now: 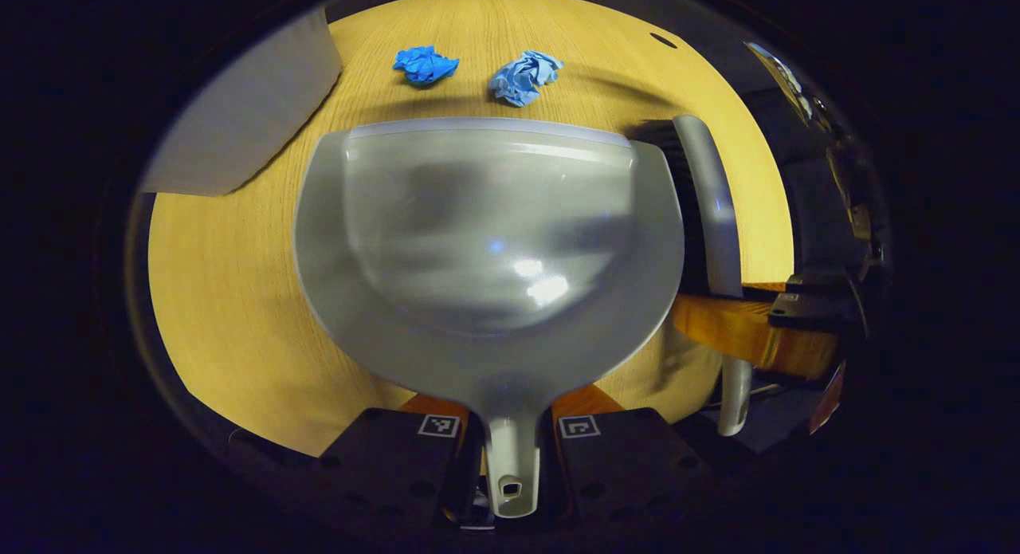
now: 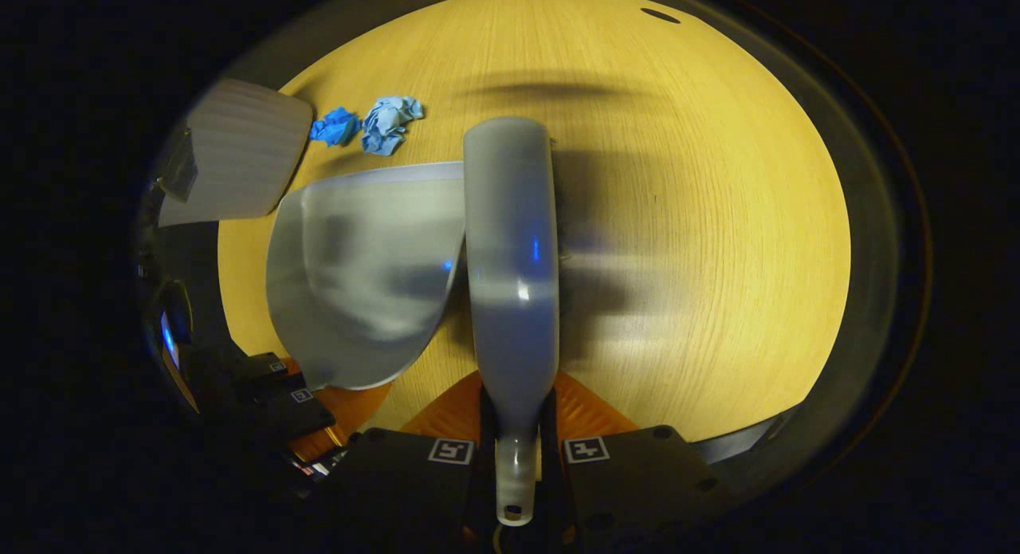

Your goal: Pick up the small broom and dustpan from the desktop, sweep the trash into the dustpan with the broom, and then empty the trash into the garbage bin.

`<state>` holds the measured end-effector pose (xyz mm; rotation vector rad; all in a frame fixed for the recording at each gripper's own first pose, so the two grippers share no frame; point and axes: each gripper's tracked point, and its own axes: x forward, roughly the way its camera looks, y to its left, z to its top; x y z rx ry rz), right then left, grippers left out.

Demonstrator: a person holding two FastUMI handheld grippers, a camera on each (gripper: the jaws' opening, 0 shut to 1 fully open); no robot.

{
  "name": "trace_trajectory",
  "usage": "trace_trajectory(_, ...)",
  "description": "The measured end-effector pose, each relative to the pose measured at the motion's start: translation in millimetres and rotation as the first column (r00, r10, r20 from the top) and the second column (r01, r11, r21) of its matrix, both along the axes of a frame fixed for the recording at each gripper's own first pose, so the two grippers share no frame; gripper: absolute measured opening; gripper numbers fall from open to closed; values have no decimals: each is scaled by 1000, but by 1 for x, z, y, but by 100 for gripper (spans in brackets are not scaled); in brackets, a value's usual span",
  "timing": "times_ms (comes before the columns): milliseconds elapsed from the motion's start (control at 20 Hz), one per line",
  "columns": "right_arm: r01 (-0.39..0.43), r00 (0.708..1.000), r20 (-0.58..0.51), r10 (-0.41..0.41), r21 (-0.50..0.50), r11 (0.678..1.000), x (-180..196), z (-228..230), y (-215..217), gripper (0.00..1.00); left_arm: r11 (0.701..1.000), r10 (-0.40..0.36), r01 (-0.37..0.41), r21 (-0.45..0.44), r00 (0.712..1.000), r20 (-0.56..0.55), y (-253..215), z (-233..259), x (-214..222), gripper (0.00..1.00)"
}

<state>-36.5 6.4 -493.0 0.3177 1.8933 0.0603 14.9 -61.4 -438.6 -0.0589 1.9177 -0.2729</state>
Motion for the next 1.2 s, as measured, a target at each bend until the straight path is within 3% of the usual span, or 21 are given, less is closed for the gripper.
trace_trajectory(150,-119,990,77,118,8,993,32,10,-13,20,996,-80,79,30,996,37,23,8,0,29)
trace_trajectory(300,-245,944,215,251,-55,968,103,13,-33,20,996,-82,82,23,996,18,39,14,-9,29)
trace_trajectory(400,-381,876,269,400,-123,916,153,4,-44,20,992,-120,119,39,992,34,53,12,-11,28)
trace_trajectory(500,-521,776,307,551,-182,834,201,-10,-43,20,991,-131,130,36,991,36,61,11,-13,29)
trace_trajectory(550,-566,747,308,589,-169,807,215,-17,-34,20,992,-123,123,25,992,25,63,10,-15,29)
trace_trajectory(700,-616,737,266,621,-113,779,229,-43,-4,20,989,-148,147,31,989,26,72,6,-16,29)
trace_trajectory(850,-707,673,191,714,-118,698,225,-63,3,20,988,-154,153,31,988,25,73,6,-17,29)
trace_trajectory(1050,-730,679,124,724,5,683,202,-61,30,19,985,-168,167,40,986,13,76,1,-22,29)
trace_trajectory(1200,-795,605,90,791,116,595,175,-56,31,20,982,-185,185,31,983,16,77,-1,-22,29)
